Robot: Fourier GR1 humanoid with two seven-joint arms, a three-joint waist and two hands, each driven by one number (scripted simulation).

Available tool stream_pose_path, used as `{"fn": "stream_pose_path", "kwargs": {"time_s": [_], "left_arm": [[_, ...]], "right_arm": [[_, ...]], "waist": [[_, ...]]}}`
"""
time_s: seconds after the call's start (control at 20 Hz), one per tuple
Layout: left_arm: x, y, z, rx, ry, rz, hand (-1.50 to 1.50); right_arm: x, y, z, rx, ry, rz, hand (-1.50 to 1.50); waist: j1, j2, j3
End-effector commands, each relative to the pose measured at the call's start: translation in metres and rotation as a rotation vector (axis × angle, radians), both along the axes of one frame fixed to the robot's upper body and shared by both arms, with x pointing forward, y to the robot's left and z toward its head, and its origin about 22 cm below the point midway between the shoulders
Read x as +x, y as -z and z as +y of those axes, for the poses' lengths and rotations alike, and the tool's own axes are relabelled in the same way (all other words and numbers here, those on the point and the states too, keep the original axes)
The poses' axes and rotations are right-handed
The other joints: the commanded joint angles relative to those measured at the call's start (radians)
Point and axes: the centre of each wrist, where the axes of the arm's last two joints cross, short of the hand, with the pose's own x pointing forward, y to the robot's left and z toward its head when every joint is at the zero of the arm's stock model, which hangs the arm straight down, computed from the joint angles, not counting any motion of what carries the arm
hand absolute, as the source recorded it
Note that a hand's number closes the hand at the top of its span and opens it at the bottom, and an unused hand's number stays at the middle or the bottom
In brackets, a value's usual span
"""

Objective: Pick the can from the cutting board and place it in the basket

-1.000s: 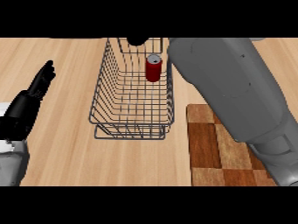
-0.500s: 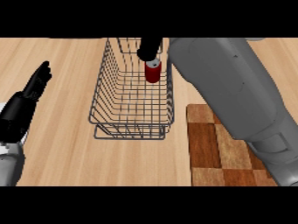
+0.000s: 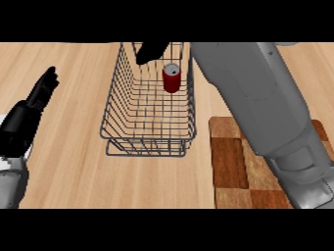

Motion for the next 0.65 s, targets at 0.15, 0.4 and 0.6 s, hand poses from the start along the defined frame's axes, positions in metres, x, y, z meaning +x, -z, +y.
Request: {"fn": "stream_pose_path", "kwargs": {"time_s": [0.15, 0.4, 0.6], "left_arm": [[0.004, -0.003, 0.002, -0.006, 0.008, 0.018, 0.0], [0.007, 0.001, -0.001, 0.005, -0.016, 0.017, 0.0], [0.003, -0.002, 0.007, -0.019, 0.007, 0.02, 0.0]], "right_arm": [[0.014, -0.01, -0.051, 0.399, 0.254, -0.077, -1.5], [0.024, 0.013, -0.093, 0.496, 0.415, -0.092, -1.5], [0.032, 0.003, -0.165, 0.564, 0.498, -0.14, -1.5]], "waist": [[-0.007, 0.001, 0.001], [-0.017, -0.001, 0.001], [-0.008, 0.001, 0.0]]}}
